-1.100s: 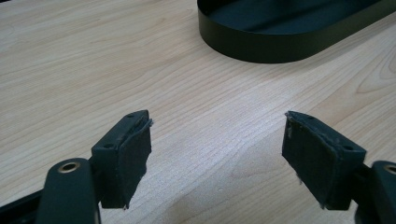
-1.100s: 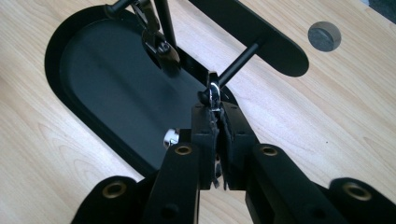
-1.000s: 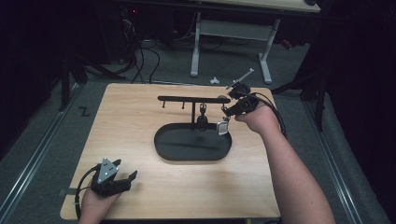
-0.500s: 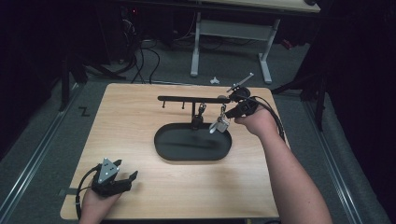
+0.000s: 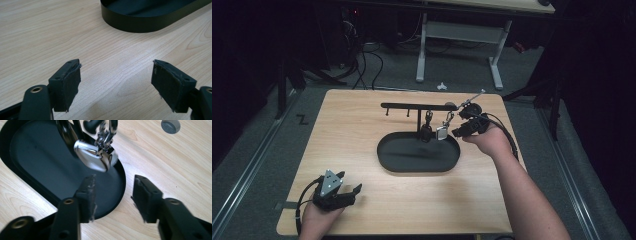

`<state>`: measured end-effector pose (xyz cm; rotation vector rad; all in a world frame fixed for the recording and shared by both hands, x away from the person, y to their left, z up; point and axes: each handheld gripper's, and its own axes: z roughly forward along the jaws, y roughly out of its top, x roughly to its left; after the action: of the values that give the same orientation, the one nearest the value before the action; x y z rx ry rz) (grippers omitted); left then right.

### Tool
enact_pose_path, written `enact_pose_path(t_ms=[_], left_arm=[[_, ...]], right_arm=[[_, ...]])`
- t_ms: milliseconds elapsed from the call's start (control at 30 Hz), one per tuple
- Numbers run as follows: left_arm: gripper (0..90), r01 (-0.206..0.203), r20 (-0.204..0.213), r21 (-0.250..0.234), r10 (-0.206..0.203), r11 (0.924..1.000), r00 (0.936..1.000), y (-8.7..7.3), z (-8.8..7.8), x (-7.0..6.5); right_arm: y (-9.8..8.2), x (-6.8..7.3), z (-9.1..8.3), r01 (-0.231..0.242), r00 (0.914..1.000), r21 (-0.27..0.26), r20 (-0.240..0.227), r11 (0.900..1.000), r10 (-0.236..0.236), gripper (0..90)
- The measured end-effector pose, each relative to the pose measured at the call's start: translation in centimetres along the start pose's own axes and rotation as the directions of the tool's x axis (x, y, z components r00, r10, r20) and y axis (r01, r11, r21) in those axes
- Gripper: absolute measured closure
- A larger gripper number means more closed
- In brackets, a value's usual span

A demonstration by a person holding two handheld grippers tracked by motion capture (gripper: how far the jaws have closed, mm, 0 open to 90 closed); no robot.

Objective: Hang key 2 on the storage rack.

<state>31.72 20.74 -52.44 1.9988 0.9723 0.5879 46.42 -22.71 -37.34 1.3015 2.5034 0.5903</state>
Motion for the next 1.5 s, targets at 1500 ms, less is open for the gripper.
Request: enact_pose_path(t_ms=[1500], left_arm=[[21.3, -0.009, 0.061, -0.005, 0.009, 0.9999, 0.9981, 0.6, 0.5, -1.8]], right_arm=[[-20.9, 4.0, 4.2, -0.062, 0.9943, -0.376, 0.057, 0.925, 0.090, 17.7]])
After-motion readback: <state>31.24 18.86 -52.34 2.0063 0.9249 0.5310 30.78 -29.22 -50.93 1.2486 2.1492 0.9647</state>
